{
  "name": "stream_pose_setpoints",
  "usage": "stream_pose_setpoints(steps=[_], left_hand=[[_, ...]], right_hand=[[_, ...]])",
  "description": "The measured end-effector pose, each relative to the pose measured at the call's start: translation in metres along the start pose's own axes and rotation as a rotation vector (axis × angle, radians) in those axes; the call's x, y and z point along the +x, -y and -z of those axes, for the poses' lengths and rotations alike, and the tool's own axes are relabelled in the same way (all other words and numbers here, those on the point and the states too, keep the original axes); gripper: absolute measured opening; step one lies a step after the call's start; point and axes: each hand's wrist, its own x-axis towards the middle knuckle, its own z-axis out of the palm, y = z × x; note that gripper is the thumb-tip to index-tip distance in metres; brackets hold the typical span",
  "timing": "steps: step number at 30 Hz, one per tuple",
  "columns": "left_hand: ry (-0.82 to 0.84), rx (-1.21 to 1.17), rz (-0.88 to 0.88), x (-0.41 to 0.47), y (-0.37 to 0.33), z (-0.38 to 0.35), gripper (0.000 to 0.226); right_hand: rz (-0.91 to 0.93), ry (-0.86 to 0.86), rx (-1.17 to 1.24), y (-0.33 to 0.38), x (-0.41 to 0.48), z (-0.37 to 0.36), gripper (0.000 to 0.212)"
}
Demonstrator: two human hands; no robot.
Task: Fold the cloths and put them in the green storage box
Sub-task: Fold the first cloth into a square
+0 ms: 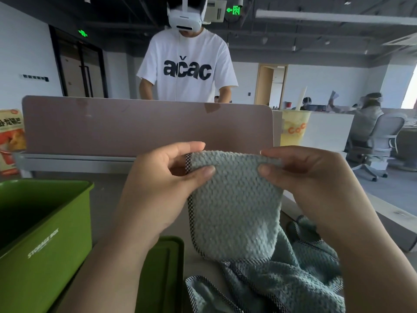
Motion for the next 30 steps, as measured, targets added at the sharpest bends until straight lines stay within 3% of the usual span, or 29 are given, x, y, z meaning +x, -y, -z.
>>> stream_pose_setpoints(steps=[7,15,20,25,30], left_hand=[[-0.029,0.15,-0.067,-0.0016,-0.0022,0.0014,0.04],[-0.042,0.194,-0.088,-0.0021,-0.0025,0.0,0.034],[-0.059,0.166,-0.08,-0.001,-0.001,0.0008,0.027],[-0.055,0.176,-0.073,-0.0013,-0.0009,0.0014,0.017],[0.018,-0.088,0.045,-0.0015,-0.006,-0.0014,0.011]], right_hand=[[0.042,0.021,-0.072,0.0008,-0.0006,0.0018,0.039],[0.044,-0.024,-0.158,-0.0039,0.0021,-0.0006,0.034],[0.043,-0.048,-0.115,-0.0023,0.0013,0.0015,0.02],[0.018,-0.033,0.021,0.0035,-0.0007,0.0033,0.016],[-0.088,0.111,0.357,-0.0035,0.0015,0.0025,0.016]])
